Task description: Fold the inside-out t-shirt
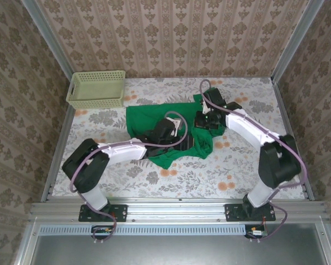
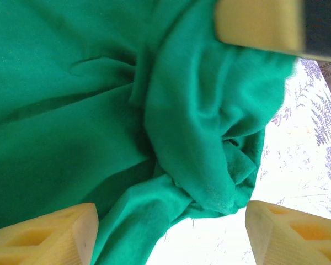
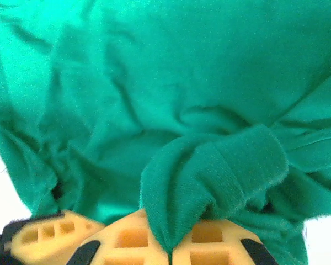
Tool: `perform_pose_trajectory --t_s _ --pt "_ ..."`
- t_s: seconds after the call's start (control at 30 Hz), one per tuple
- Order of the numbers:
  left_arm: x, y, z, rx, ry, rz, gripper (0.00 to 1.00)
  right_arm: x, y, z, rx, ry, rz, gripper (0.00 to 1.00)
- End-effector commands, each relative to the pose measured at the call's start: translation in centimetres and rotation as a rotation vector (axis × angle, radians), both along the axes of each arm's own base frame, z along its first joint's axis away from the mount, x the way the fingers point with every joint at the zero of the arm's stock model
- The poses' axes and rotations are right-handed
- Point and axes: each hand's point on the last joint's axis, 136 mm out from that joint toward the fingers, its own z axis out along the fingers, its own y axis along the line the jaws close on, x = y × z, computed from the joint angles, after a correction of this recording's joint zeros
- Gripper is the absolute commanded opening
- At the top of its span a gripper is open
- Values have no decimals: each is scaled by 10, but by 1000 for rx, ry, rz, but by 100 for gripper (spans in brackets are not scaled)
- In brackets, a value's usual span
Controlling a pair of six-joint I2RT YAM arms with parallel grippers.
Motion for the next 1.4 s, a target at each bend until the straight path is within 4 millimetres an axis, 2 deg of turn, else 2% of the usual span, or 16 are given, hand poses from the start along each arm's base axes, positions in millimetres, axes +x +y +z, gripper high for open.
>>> perform_pose_trajectory --t_s 0.0,0.07,0.13,0.23,0.33,0.43,0.57,0.7,0.83,1.07,1.2,1.37 --pt "11 -21 7 -66 14 4 71 27 -4 0 -7 -20 -18 15" --pt "13 -28 -3 -62 43 0 70 30 -17 0 -44 -17 -42 26" --pt "16 -33 -12 -52 66 4 68 24 -30 10 -96 -52 -53 38" --pt "21 -37 -21 -50 92 14 64 4 -44 22 -140 -72 -50 45" --pt "26 -43 -25 -75 117 14 57 -23 -49 18 -138 -59 -44 43" --pt "31 -47 -24 -96 127 14 52 -47 -50 3 -117 -29 -48 38" --pt "31 -48 -26 -92 129 7 45 -68 -36 -19 -34 19 -18 31" --pt "29 -46 -31 -91 138 10 29 -67 -20 -31 7 26 6 25" --pt "26 -44 -36 -87 150 9 18 -63 -29 -44 -54 54 -38 24" --pt "21 -38 -45 -74 164 12 14 -67 -48 -64 -168 100 -82 31" --pt "21 -38 -48 -71 167 14 14 -71 -47 -69 -196 107 -63 38" --pt "20 -40 -49 -78 172 11 13 -77 -36 -79 -174 140 -35 37"
